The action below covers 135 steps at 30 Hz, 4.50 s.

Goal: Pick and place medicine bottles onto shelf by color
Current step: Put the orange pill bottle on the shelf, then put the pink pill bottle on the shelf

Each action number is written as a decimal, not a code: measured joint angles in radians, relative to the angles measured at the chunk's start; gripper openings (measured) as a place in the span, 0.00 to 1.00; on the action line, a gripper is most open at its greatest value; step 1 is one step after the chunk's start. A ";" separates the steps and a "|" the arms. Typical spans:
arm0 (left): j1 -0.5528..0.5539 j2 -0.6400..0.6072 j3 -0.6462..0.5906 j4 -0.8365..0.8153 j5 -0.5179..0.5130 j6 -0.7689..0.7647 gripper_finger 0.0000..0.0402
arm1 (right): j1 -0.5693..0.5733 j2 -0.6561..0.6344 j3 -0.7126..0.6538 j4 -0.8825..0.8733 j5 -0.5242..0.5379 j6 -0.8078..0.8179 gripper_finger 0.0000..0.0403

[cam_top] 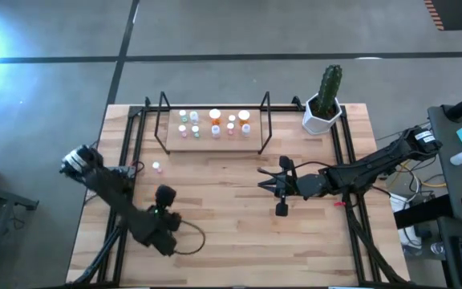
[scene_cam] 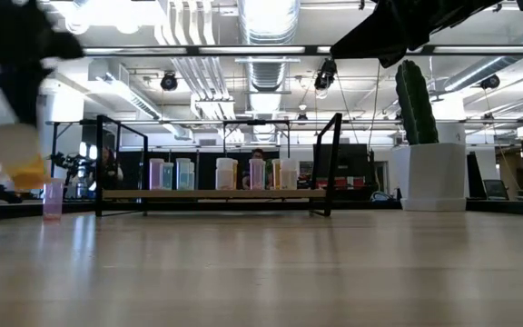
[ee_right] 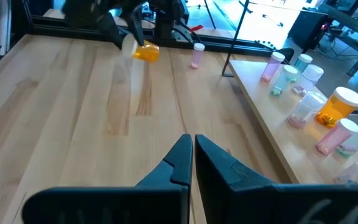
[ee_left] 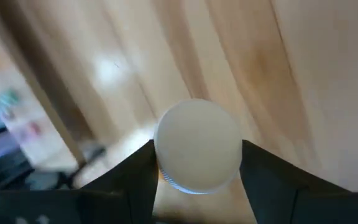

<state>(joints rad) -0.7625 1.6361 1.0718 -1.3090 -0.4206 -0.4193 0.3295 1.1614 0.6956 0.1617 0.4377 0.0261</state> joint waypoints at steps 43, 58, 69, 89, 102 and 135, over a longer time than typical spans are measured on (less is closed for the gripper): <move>1.026 -0.233 -0.216 1.046 0.067 0.146 0.45 | 0.000 0.000 0.000 -0.007 -0.022 0.000 0.02; 1.064 -0.210 -0.217 1.052 0.068 0.172 0.45 | 0.000 0.000 0.000 -0.007 -0.022 0.000 0.02; 1.064 -0.212 -0.212 1.055 0.072 0.191 0.55 | 0.000 0.000 0.000 -0.007 -0.022 0.000 0.02; 1.089 -0.239 -0.185 1.021 0.065 0.249 0.56 | 0.000 0.000 0.000 -0.007 -0.022 0.000 0.02; 1.040 -0.418 -0.083 0.698 0.190 0.399 0.53 | 0.000 0.000 0.000 -0.009 -0.022 -0.002 0.02; 0.791 -0.402 -0.224 0.066 0.204 0.332 0.51 | 0.000 0.000 0.000 -0.015 -0.022 0.000 0.02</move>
<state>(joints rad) 0.0281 1.2343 0.8478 -1.2432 -0.2163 -0.0874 0.3298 1.1614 0.6956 0.1471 0.4160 0.0265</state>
